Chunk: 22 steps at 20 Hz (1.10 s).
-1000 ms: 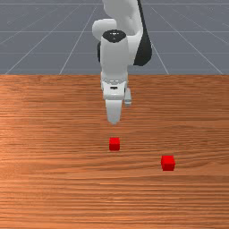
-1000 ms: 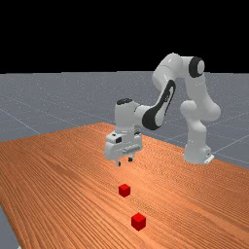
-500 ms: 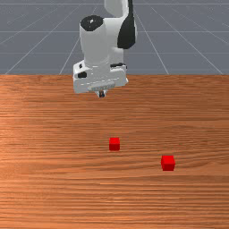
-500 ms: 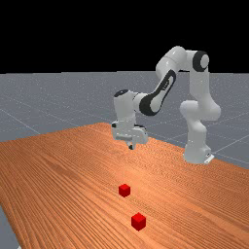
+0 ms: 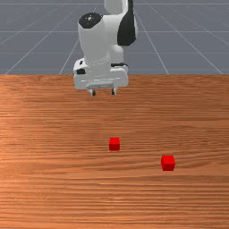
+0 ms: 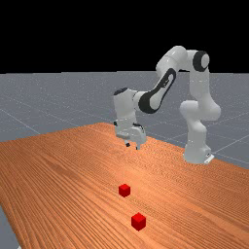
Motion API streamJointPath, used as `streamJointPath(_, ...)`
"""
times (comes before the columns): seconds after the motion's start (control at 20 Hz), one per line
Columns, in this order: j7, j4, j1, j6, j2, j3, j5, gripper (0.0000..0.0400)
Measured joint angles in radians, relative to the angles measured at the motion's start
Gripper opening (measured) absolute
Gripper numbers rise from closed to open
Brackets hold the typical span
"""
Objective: Stack all the cube
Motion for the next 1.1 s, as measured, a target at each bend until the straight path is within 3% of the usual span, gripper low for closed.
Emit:
streamJointPath(0.15,-0.006,0.004,0.003,0.068,0.041,0.010,0.021,0.0388)
streamJointPath(0.3,-0.012,0.026,-0.003,0.168,0.149,0.034,0.094,0.0397)
streamJointPath(0.5,-0.007,0.158,-0.026,0.219,0.326,0.080,0.204,0.0400)
streamJointPath(0.7,0.048,0.265,0.005,0.259,0.480,0.081,0.198,0.0400)
streamJointPath(0.95,0.087,0.270,0.042,0.409,0.521,0.055,0.183,0.0400)
streamJointPath(1.0,0.090,0.270,0.043,0.420,0.522,0.053,0.185,0.0243)
streamJointPath(1.05,0.093,0.269,0.044,0.426,0.522,0.053,0.186,0.0203)
streamJointPath(1.1,0.096,0.269,0.045,0.429,0.521,0.052,0.187,0.0203)
